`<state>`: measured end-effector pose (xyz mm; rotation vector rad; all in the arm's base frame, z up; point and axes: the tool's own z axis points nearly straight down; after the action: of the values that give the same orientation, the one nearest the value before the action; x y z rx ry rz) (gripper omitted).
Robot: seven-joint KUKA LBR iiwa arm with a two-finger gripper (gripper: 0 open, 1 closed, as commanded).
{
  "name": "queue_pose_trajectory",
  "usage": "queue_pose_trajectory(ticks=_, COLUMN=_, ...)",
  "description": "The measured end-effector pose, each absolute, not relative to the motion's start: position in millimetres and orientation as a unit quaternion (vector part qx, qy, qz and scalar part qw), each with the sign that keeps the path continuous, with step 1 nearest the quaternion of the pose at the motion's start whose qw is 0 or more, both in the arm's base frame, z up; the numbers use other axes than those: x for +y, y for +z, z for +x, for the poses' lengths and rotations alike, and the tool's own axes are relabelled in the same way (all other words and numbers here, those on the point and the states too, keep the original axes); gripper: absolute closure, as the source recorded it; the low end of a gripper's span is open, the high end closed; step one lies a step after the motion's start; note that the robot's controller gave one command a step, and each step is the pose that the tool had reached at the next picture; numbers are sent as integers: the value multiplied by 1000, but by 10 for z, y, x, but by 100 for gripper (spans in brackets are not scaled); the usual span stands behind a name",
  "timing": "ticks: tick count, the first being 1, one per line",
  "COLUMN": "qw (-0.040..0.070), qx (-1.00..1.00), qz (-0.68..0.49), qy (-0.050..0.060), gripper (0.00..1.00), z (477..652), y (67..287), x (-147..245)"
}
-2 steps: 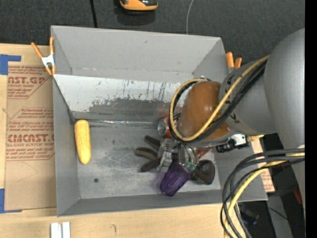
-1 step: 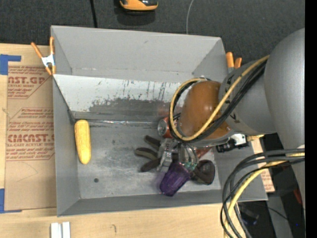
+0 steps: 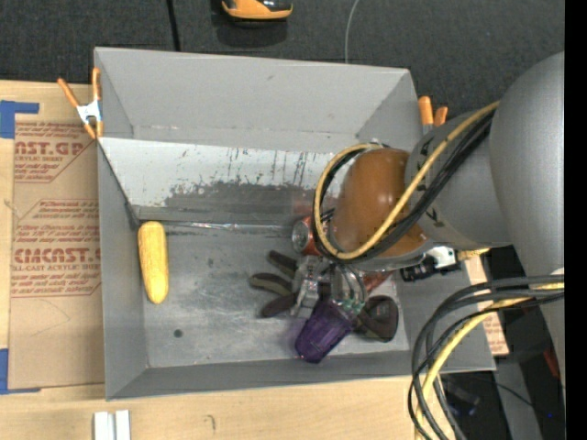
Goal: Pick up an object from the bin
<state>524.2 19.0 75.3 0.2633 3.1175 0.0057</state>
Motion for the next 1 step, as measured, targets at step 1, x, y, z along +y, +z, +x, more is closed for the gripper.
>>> queue_pose_trajectory(ticks=1, qw=4, qx=996, qz=84, qy=1, gripper=100, z=5237, y=788, x=191)
